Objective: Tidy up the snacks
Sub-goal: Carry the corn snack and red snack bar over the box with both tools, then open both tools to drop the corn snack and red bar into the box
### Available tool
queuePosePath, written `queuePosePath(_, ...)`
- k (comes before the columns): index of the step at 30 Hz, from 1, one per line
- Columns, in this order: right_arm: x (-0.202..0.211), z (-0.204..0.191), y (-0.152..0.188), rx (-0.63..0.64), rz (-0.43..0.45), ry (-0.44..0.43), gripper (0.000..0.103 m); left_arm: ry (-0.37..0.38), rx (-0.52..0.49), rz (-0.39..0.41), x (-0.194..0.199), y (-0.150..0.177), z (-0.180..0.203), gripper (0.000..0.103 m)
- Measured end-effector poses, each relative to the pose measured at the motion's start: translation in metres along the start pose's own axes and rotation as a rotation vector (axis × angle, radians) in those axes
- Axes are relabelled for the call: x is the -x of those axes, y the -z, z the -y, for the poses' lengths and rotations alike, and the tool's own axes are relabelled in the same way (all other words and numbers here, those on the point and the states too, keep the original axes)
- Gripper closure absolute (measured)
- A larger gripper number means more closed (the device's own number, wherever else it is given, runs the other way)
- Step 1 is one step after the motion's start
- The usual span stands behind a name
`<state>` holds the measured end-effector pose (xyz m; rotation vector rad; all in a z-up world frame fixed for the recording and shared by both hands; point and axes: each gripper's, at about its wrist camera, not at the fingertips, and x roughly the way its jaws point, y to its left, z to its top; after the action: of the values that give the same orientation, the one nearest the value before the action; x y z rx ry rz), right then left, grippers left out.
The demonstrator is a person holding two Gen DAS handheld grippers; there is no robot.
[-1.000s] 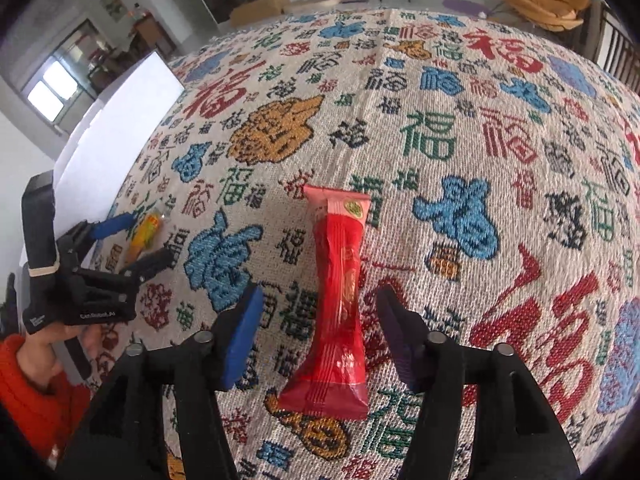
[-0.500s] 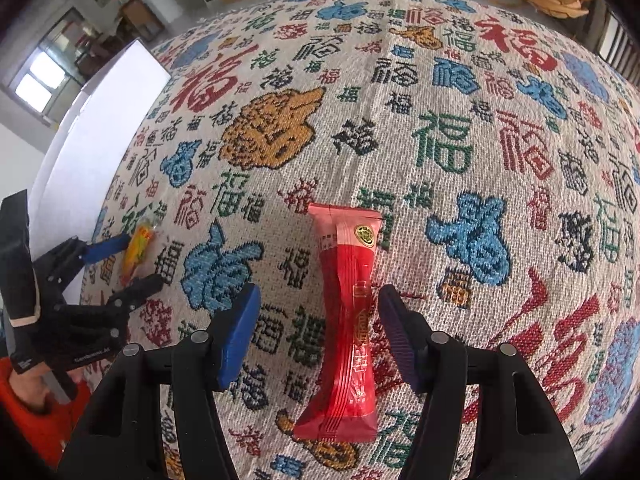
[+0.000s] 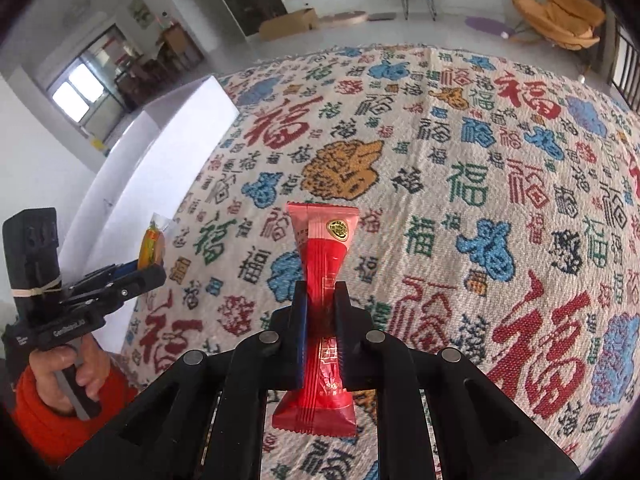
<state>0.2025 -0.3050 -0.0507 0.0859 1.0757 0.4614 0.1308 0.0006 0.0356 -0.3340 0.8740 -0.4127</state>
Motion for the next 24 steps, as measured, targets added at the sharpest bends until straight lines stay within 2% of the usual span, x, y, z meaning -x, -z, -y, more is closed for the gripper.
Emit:
queuePosePath(3, 0.004, -0.024, -0.008, 0.028, 0.018, -0.046, 0.091, 0.053, 0.023, 0.061, 0.039, -0.009, 0.005, 0.061)
queuePosePath(7, 0.012, -0.069, -0.026, 0.085, 0.051, -0.106, 0.091, 0.087, 0.040, 0.138, 0.091, -0.021, -0.001, 0.061)
queuePosePath(11, 0.019, -0.128, -0.048, 0.163, 0.087, -0.175, 0.091, 0.065, 0.056, 0.207, 0.143, -0.036, -0.024, 0.061)
queuePosePath(13, 0.020, -0.160, -0.058, 0.192, 0.102, -0.220, 0.091, 0.015, 0.070, 0.238, 0.167, -0.043, -0.045, 0.060)
queuePosePath(18, 0.009, -0.244, -0.076, 0.259, 0.095, -0.351, 0.090, -0.234, 0.111, 0.266, 0.210, -0.046, -0.115, 0.059)
queuePosePath(22, -0.018, -0.304, -0.077, 0.305, 0.051, -0.426, 0.090, -0.365, 0.188, 0.235, 0.212, -0.035, -0.176, 0.057)
queuePosePath(24, -0.042, -0.326, -0.073, 0.322, 0.000, -0.432, 0.090, -0.438, 0.201, 0.205, 0.202, -0.027, -0.197, 0.054)
